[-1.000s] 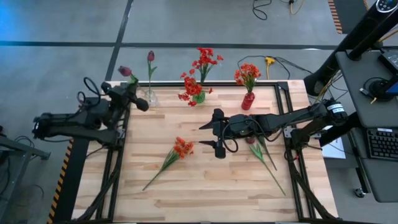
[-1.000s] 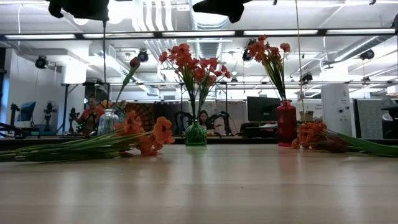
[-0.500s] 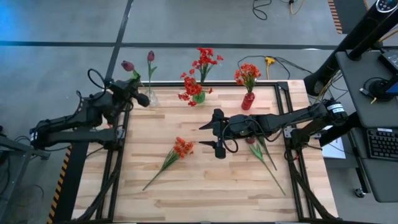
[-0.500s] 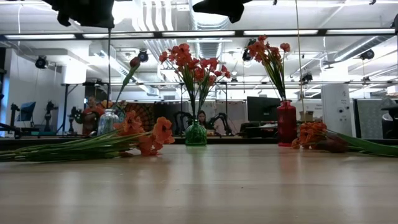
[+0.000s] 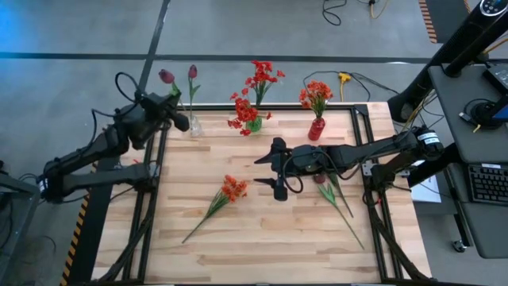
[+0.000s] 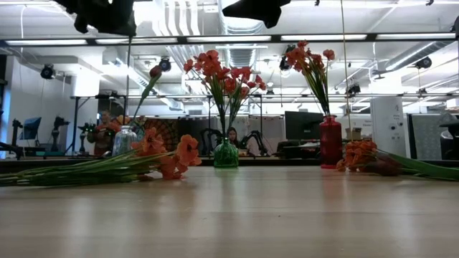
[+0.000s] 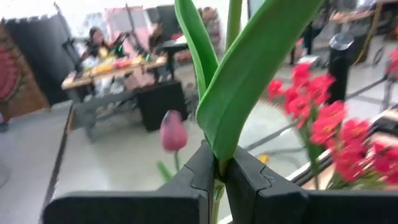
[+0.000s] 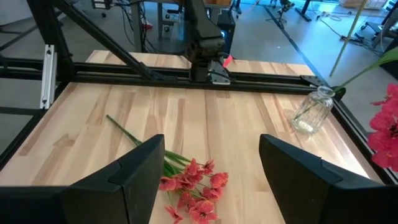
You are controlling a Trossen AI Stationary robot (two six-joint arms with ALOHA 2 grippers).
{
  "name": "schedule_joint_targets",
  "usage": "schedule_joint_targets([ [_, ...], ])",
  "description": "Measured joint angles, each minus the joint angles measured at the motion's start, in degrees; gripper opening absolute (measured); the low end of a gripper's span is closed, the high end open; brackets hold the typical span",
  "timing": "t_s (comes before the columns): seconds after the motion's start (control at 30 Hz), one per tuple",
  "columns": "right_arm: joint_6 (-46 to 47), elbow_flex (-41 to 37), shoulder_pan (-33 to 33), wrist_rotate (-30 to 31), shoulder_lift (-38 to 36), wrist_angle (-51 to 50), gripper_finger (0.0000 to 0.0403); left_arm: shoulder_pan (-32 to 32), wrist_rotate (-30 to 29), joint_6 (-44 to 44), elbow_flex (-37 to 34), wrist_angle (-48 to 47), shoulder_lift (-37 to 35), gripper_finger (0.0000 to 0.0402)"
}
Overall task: Sort flowers into vase by color
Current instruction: Put the left purple tulip into the transparent vase
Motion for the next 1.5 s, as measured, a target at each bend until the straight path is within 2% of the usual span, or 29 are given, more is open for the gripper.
schedule_joint_targets([
  [0.07,0.0,0.0,0.0,0.0,0.0,0.0,0.0253,2.2,1.2,-0.9,0.4,-1.9,0.3,0.0009],
  [0.2,0.4,-0.2,0.0,0.0,0.0,0.0,0.0256,6.7,7.9,-2.5,0.6,-2.0,0.9,0.0009],
  [0.5,0.5,-0.2,0.0,0.0,0.0,0.0,0.0258,11.3,10.6,-3.1,0.6,-3.4,3.4,0.0009],
  [1.5,0.4,-0.9,0.0,-0.1,0.1,0.0,0.026,13.1,10.6,-3.9,-1.0,0.6,6.8,0.0009],
])
